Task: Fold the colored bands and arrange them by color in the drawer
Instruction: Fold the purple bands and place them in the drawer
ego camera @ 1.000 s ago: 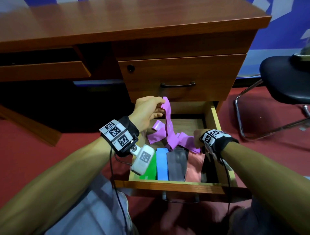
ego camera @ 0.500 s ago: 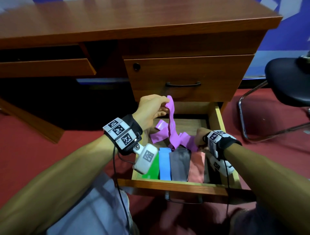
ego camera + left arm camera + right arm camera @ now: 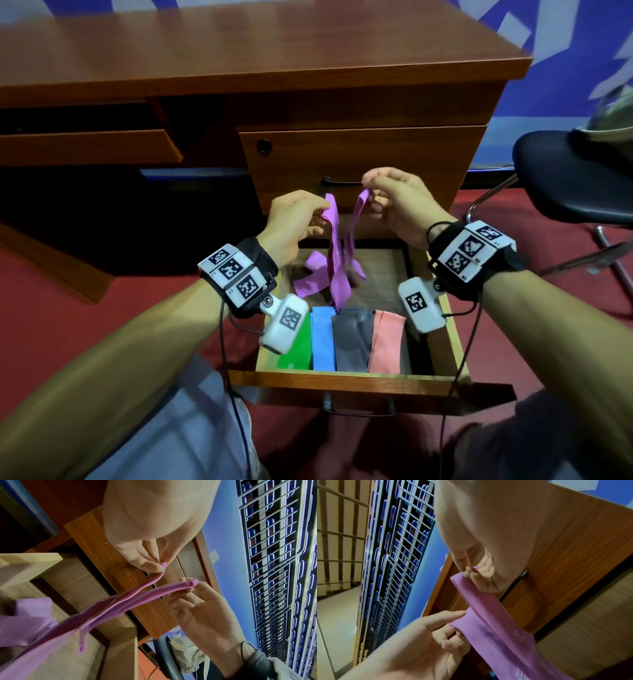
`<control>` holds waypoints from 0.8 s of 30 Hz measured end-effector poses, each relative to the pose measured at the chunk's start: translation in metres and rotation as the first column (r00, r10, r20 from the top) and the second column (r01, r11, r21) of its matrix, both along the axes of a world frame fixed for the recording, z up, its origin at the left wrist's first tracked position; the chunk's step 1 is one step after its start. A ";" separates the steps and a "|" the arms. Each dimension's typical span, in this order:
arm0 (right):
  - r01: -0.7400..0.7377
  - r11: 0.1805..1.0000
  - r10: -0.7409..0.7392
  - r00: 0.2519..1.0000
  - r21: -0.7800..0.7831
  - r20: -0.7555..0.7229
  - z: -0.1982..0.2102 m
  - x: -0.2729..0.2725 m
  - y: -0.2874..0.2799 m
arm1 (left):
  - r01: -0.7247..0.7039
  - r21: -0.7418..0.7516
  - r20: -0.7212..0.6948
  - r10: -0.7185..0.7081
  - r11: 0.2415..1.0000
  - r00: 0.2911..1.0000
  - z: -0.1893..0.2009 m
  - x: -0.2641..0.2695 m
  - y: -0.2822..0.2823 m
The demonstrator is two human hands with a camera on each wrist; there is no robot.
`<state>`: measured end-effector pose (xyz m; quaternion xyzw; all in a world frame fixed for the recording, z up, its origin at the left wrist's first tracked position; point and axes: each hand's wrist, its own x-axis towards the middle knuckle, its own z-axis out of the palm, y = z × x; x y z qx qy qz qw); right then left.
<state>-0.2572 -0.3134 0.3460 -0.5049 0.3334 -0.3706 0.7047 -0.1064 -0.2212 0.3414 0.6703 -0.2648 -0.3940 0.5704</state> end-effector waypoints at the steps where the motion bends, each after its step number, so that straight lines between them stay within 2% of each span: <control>1: -0.019 1.000 0.019 0.999 0.007 0.032 0.006 -0.003 0.001 | 0.004 -0.011 0.000 -0.004 1.000 1.000 0.001 -0.001 0.000; 3: -0.060 0.998 0.061 0.998 -0.024 0.004 0.011 -0.009 0.004 | 0.021 -0.033 0.004 -0.021 0.999 1.000 0.001 -0.003 0.000; 7: -0.107 0.990 0.089 0.980 -0.095 -0.178 0.004 -0.011 0.009 | 0.047 -0.055 0.030 -0.045 0.997 0.999 0.001 -0.007 0.001; 9: -0.130 0.987 0.106 0.969 -0.092 -0.223 0.002 -0.013 0.011 | 0.073 -0.057 0.048 -0.070 0.996 0.996 0.000 -0.008 0.001; 16: -0.225 0.970 0.196 0.949 -0.095 -0.246 -0.003 -0.016 0.014 | 0.226 -0.035 0.113 -0.221 0.973 0.969 0.000 -0.015 0.006; 24: -0.227 0.967 0.199 0.956 -0.118 -0.214 -0.004 -0.017 0.015 | 0.270 -0.043 0.050 -0.268 0.962 0.962 -0.001 -0.014 0.009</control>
